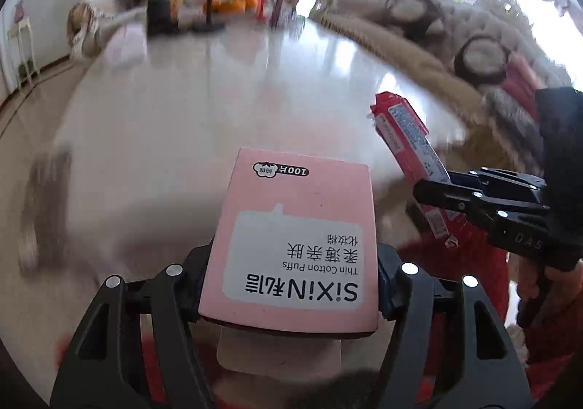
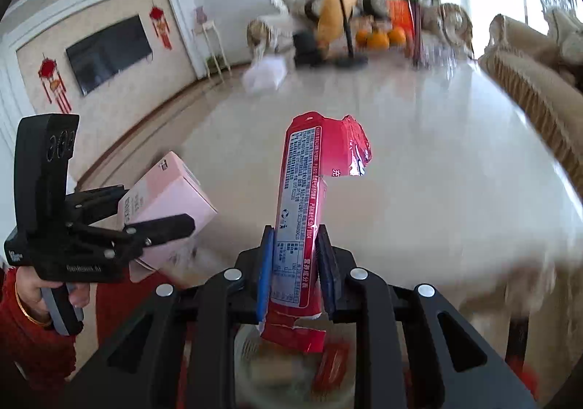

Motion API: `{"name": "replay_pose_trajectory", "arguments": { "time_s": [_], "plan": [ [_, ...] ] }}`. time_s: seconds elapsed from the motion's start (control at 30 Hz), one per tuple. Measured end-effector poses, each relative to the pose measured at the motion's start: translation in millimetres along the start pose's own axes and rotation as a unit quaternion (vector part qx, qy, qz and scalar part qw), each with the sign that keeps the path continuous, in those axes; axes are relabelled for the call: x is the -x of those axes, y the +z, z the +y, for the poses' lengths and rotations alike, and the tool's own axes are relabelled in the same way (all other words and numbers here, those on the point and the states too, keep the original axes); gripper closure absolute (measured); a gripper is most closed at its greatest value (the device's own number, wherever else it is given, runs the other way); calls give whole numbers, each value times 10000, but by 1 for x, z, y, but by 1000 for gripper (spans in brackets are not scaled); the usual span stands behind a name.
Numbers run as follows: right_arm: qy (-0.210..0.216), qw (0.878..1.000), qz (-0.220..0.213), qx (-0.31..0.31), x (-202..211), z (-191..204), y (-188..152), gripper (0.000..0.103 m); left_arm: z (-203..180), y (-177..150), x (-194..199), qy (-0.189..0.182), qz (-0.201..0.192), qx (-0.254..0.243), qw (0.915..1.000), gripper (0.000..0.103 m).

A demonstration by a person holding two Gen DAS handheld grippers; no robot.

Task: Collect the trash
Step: 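Drop the pink box into the wastebasket with left tool while right tool drops the red snack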

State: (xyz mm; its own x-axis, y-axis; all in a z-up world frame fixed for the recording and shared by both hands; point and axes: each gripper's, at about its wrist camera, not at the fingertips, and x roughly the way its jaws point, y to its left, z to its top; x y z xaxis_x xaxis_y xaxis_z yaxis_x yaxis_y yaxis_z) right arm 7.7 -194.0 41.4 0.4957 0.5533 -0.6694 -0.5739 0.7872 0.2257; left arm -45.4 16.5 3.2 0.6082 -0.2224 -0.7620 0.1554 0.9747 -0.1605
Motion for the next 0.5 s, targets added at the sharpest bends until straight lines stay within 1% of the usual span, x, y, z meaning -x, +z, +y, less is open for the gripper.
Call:
{"name": "replay_pose_trajectory", "arguments": {
  "time_s": [0.03, 0.07, 0.1, 0.13, 0.23, 0.37, 0.4, 0.43, 0.47, 0.5],
  "plan": [
    [-16, 9997, 220, -100, -3, 4, -22, 81, -4, -19, -7, -6, 158, 19, 9999, 38],
    [-52, 9992, 381, -145, -6, 6, -37, 81, -6, -34, -18, 16, 334, 73, 9994, 38],
    [-91, 9981, 574, -190, -14, 8, -52, 81, -7, -44, -26, 63, 461, 95, 9989, 38],
    [-166, 9964, 793, -264, -26, 7, -68, 81, -8, -56, -41, 104, 610, 112, 9980, 38],
    [-349, 9909, 1269, -295, -62, 6, -98, 81, -3, -78, -78, 77, 926, 343, 9951, 37],
    [-398, 9847, 1666, -326, -97, 4, -121, 81, 3, -93, -105, 65, 1219, 647, 9904, 36],
    [-404, 9837, 1719, -325, -101, 4, -125, 80, 5, -95, -108, 126, 1254, 668, 9898, 29],
    [-391, 9818, 1826, -343, -108, 3, -126, 80, 6, -97, -110, 223, 1268, 657, 9895, 16],
    [-407, 9806, 1885, -357, -114, 2, -125, 80, 8, -98, -110, 288, 1245, 662, 9896, 13],
    [-447, 9794, 1934, -362, -115, 1, -129, 69, 9, -97, -108, 357, 1197, 683, 9898, 12]
  ]
}}
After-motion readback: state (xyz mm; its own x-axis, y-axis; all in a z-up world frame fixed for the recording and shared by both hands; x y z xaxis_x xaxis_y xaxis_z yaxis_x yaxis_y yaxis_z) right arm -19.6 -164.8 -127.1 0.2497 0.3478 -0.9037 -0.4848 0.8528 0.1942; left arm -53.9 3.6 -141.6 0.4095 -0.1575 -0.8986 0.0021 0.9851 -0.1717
